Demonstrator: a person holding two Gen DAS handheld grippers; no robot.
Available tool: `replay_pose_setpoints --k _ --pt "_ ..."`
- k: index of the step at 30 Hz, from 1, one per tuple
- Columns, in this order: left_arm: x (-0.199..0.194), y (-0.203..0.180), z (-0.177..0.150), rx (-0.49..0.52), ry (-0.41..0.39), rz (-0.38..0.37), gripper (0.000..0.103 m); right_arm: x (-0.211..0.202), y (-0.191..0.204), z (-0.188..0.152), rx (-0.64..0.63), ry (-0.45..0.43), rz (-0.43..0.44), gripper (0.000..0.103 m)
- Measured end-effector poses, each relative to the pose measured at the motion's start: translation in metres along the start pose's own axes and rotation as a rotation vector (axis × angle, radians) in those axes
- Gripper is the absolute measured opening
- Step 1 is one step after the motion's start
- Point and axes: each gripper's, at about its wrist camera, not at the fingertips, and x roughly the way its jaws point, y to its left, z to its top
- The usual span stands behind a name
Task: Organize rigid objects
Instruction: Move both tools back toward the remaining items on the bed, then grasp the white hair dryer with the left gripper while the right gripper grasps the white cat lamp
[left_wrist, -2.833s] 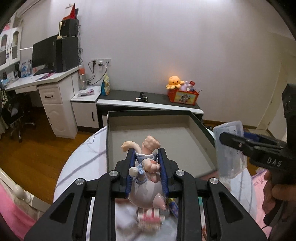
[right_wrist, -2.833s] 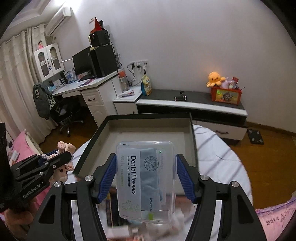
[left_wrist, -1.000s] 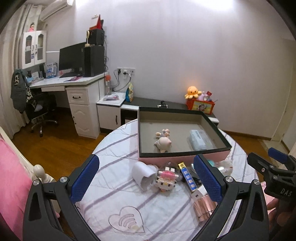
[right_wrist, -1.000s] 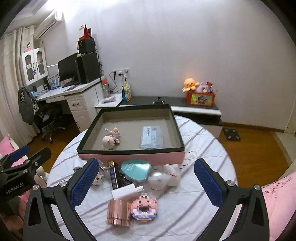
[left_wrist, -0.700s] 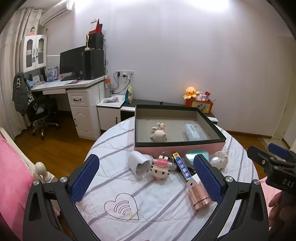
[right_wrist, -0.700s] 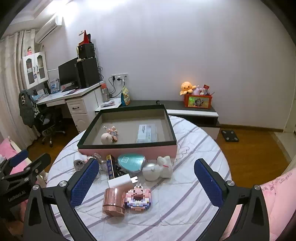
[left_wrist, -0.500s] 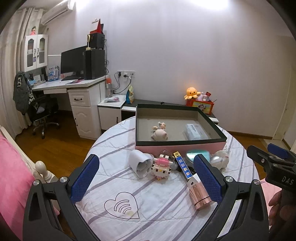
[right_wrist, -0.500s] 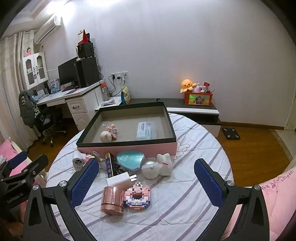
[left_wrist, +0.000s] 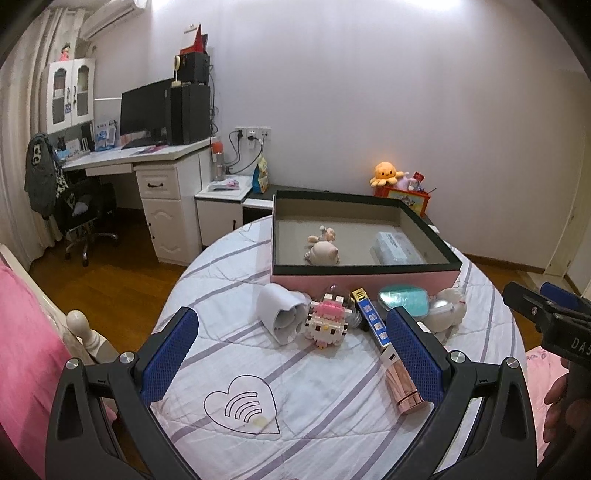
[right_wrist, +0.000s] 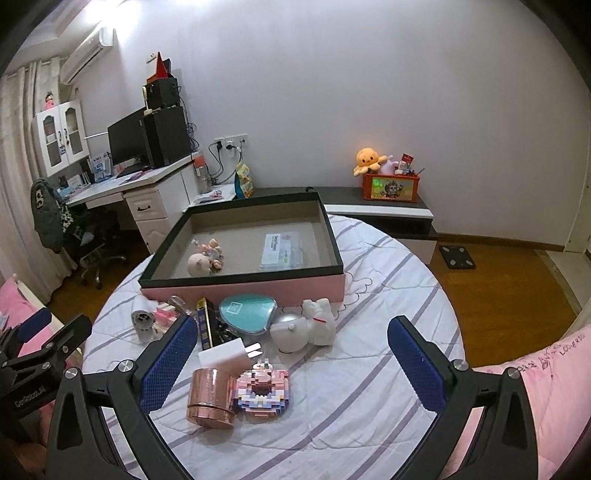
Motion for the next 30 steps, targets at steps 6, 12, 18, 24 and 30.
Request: replay_pose_setpoints --k 6,12,18,24,30 --pt "0.014 -0.002 -0.002 0.007 0.024 -0.002 0.103 0.014 -0.004 -0.001 0.004 0.037 -0.005 0.103" --pt "0.040 0.004 -0.005 -0.012 0.068 0.019 0.103 0.036 -0.011 -0.003 0.019 0.090 -0.010 0.103" --pt "0.071 0.013 -0.009 -0.035 0.116 0.039 0.103 0.063 -0.016 -0.005 0.028 0.148 -0.020 0.103" --pt "0.103 0.020 -0.011 -0.044 0.156 0.061 0.103 0.091 -0.019 -0.008 0.029 0.206 -0.035 0.103" --pt "0.128 0.025 -0.011 -0.046 0.190 0.052 0.103 0.118 -0.020 -0.012 0.028 0.267 -0.027 0.103"
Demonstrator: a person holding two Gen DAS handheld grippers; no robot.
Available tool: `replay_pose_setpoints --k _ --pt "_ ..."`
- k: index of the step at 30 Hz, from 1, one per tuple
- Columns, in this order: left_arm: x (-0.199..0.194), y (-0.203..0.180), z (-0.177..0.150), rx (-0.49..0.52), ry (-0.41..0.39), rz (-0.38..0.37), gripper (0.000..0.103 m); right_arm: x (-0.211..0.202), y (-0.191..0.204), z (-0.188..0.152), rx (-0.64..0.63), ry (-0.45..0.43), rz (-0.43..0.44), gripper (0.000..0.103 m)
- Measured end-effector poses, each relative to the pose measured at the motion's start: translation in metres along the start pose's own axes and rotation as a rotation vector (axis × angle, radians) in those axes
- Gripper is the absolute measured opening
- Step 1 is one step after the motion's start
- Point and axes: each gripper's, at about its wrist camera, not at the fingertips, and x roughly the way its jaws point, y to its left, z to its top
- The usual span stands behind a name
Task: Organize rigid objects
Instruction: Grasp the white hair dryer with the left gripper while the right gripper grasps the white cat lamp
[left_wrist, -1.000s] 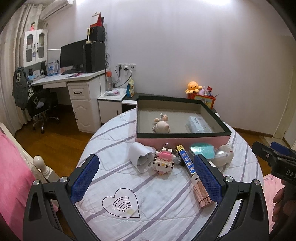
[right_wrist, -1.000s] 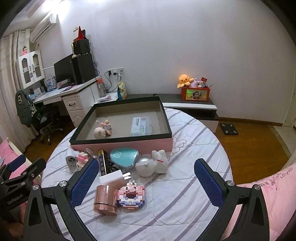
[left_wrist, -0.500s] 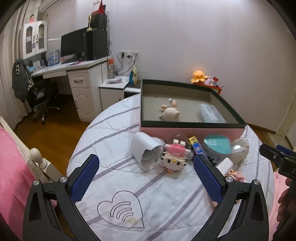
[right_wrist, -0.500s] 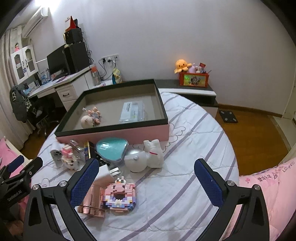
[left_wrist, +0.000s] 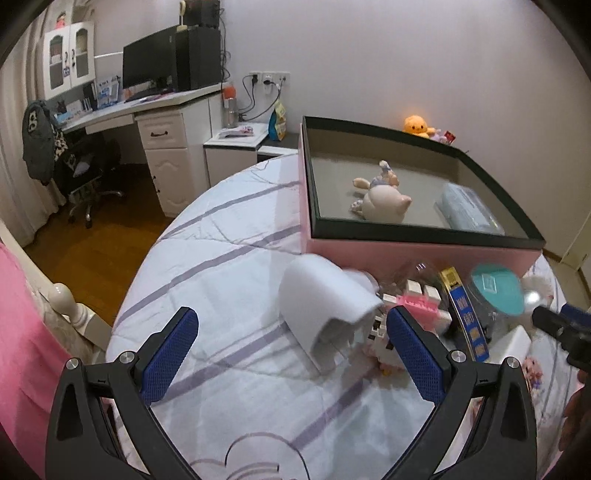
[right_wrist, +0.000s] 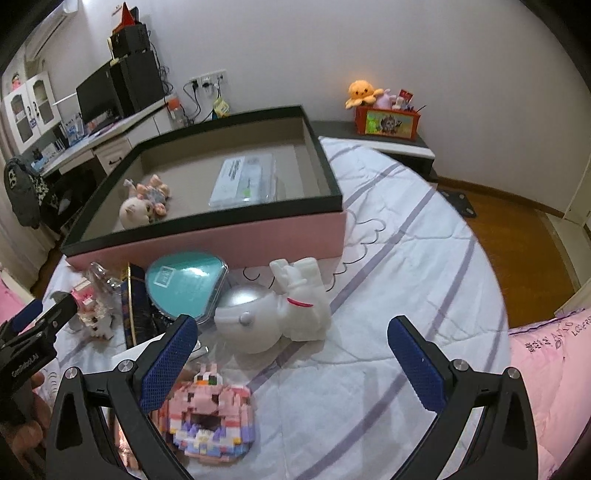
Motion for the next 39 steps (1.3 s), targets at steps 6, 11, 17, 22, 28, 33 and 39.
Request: replay_pose_setpoints --k 6,11,17,22,28,33,39 --pt "0.020 0.006 0.010 -0.019 0.045 -0.047 0.103 0.016 -0.012 0.004 0.026 0.025 0.026 0.103" --pt "0.027 0.002 0.010 -0.002 0.087 -0.094 0.098 0.020 -0.015 0.003 -0.003 0.049 0.043 0.103" --pt "0.031 0.000 0.009 0.001 0.093 -0.069 0.095 0.032 -0.012 0.002 -0.023 0.061 0.031 0.102" --pt "0.029 -0.008 0.010 0.027 0.093 -0.107 0.064 0.029 -0.010 0.001 -0.047 0.030 0.015 0.071" --pt "0.019 -0.001 0.004 0.000 0.082 -0.121 0.064 0.017 -0.021 -0.002 -0.017 0.025 0.035 0.071" --pt "0.004 0.003 -0.001 0.007 0.068 -0.111 0.064 0.008 -0.023 0.000 -0.010 0.013 0.047 0.071" --pt "-0.014 0.008 0.003 0.012 0.040 -0.109 0.064 -0.009 -0.021 0.003 -0.018 -0.022 0.062 0.071"
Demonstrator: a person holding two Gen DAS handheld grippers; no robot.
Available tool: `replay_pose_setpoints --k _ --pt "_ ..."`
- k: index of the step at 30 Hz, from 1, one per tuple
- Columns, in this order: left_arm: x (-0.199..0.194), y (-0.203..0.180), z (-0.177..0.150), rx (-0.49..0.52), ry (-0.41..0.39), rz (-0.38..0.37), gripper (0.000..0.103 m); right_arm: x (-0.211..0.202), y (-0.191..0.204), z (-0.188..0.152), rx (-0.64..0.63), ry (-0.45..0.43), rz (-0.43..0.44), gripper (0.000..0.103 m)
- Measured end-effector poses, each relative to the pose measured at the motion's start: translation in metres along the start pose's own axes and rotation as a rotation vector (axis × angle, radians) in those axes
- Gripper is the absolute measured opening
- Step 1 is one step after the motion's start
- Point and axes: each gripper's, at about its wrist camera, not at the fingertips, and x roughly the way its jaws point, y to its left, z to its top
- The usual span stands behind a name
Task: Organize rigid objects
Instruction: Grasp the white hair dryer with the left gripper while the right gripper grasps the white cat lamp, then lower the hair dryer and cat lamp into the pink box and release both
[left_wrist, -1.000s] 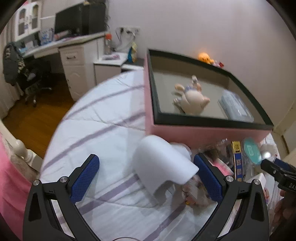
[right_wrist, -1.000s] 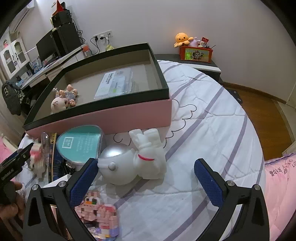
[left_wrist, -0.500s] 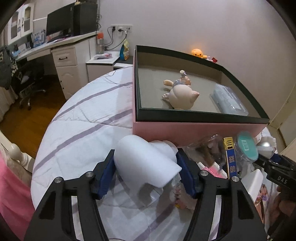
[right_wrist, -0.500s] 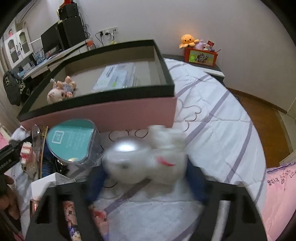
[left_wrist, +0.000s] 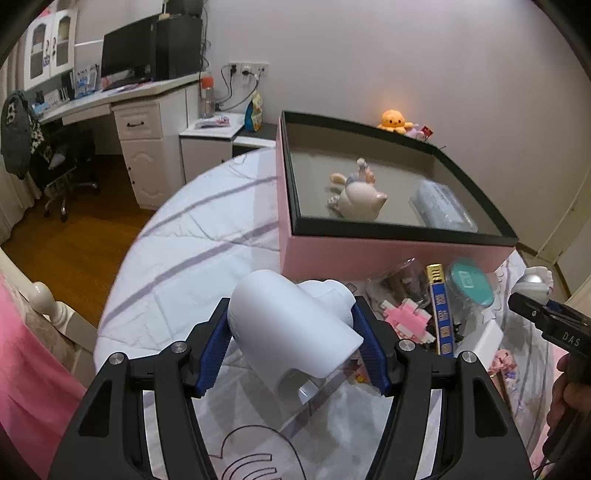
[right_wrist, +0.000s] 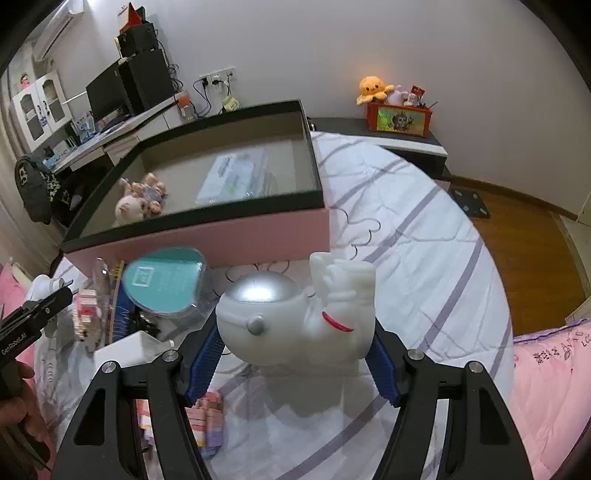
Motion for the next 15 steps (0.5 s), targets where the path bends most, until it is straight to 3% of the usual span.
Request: replay_pose_setpoints --k 15 --pt "-0.038 -0.014 0.053 0.027 -0.131 -0.052 0.064 -0.029 0.026 0.041 -0.066 -0.103 0.077 0.071"
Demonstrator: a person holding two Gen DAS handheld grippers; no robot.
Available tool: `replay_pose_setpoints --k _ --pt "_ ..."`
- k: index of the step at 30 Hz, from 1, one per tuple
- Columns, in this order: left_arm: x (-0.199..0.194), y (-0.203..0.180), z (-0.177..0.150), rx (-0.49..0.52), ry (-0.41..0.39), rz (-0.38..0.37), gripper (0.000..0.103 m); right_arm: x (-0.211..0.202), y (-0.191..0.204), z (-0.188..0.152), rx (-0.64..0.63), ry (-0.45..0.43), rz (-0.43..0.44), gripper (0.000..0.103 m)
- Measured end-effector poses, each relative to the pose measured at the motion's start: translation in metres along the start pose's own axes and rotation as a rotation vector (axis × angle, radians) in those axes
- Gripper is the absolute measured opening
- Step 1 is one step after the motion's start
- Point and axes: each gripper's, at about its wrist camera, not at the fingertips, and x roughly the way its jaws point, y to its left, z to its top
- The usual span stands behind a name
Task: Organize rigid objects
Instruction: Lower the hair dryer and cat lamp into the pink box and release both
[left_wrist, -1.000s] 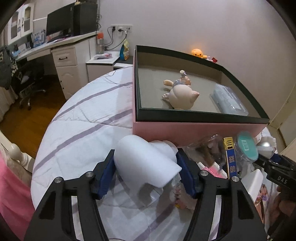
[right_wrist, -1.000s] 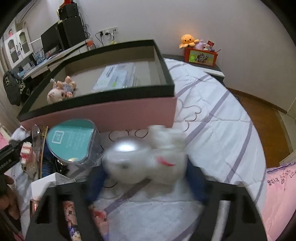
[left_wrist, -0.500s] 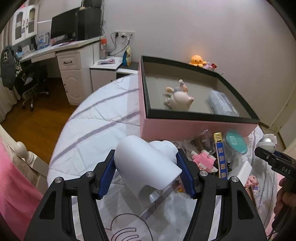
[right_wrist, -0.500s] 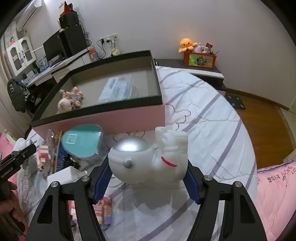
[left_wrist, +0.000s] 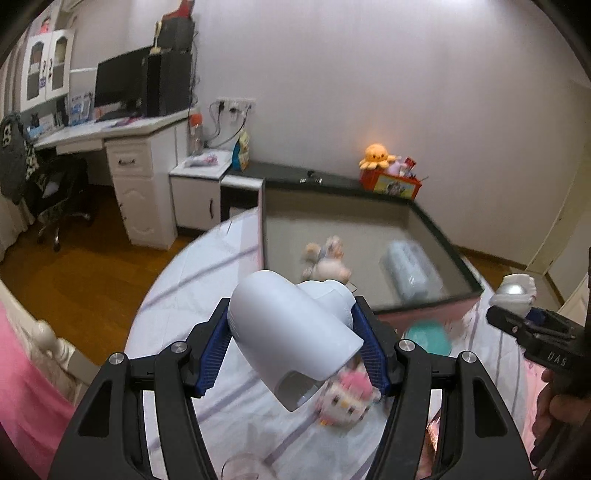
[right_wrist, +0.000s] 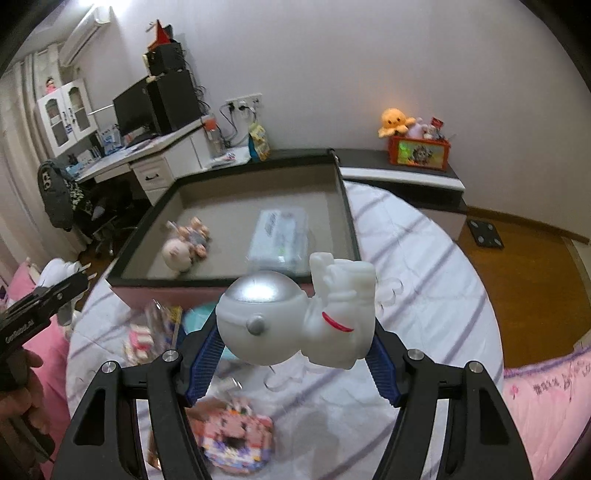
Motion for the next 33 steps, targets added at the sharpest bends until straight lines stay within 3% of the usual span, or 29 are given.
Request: replay_pose_setpoints --k 5,11,17,25,29,32,33 --pt "0.009 -0.014 0.043 0.028 -0.075 -0.030 0.064 0.007 0.007 0.040 -0.045 -0.053 0.015 0.071" --pt "0.053 -0.020 0.088 0.021 -0.070 -0.056 0.064 0.040 0.010 0.088 -0.065 -0.059 0.039 0.071" --pt "0.113 -0.030 0.112 0.047 -0.005 -0.036 0.064 0.094 0.005 0.114 -0.057 0.020 0.034 0.071" --pt "0.179 -0.040 0.112 0.062 0.123 -0.022 0.061 0.156 -0.012 0.123 -0.018 0.150 0.009 0.071" --pt "0.192 -0.037 0.111 0.055 0.163 -0.023 0.057 0.171 -0.015 0.120 -0.016 0.194 -0.004 0.072" --pt "0.187 -0.039 0.111 0.075 0.157 0.013 0.073 0.172 -0.017 0.117 -0.014 0.208 -0.001 0.076" --pt "0.184 -0.039 0.110 0.077 0.149 0.021 0.083 0.169 -0.015 0.117 -0.019 0.202 -0.007 0.084"
